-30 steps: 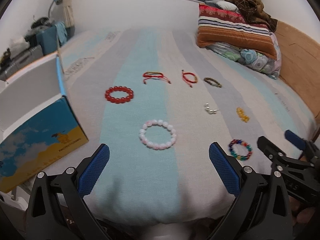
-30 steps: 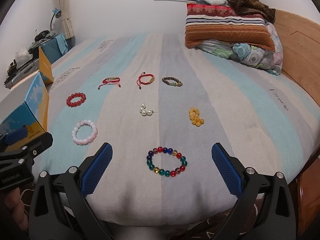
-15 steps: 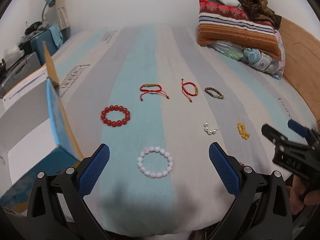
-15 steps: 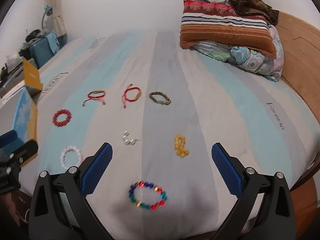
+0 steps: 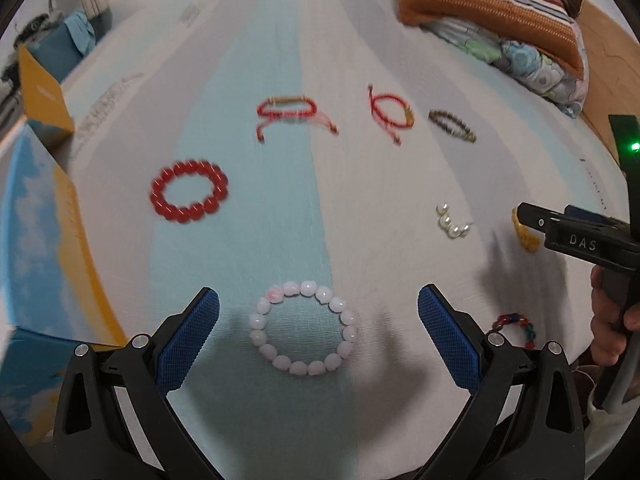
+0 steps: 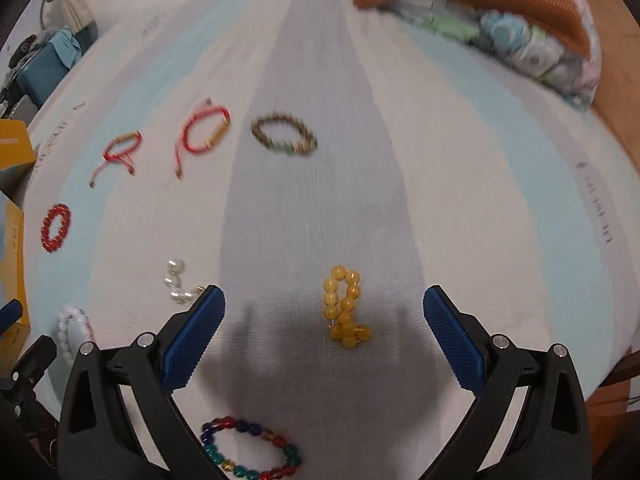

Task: Organize jewelry
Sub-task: 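Grasp pink-white bead bracelet with left tool while right tool grasps yellow bead bracelet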

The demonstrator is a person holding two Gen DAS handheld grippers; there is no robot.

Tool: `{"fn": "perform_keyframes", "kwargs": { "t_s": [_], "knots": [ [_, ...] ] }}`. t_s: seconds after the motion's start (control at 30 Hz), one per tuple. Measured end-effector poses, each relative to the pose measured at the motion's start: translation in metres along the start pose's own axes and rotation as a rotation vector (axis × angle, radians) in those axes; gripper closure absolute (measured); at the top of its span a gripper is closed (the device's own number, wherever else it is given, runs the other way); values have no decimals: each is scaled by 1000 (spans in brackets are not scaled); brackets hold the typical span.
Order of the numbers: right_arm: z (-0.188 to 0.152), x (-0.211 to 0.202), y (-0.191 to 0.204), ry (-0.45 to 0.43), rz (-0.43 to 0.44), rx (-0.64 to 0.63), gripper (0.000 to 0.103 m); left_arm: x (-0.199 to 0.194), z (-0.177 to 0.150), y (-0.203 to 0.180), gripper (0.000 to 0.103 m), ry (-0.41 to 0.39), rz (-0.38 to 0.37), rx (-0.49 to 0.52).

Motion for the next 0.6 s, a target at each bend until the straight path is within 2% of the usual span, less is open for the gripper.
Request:
{"fn": "perform_keyframes", "kwargs": {
  "t_s": [0.17, 0.37, 0.6],
  "knots": [
    [-6, 28, -5, 66, 2, -3, 7, 22, -5, 3, 6, 41, 0, -9],
    [-7, 46, -9, 99, -15, 10, 7, 41, -11, 6, 6, 88, 22, -2],
    [-7, 63, -12, 149, 15, 19, 6, 56, -14, 15, 6, 119, 43, 0]
  ]
}}
Point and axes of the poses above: each gripper's, at about its wrist camera, not at the fingertips, and x roughly the way its jaws point, y to its left, z to its top, the point moved 4 cm from there along x, roughly the way its jaws point, and after that the axes turned 10 degrees about x, right-handed, at the moved point
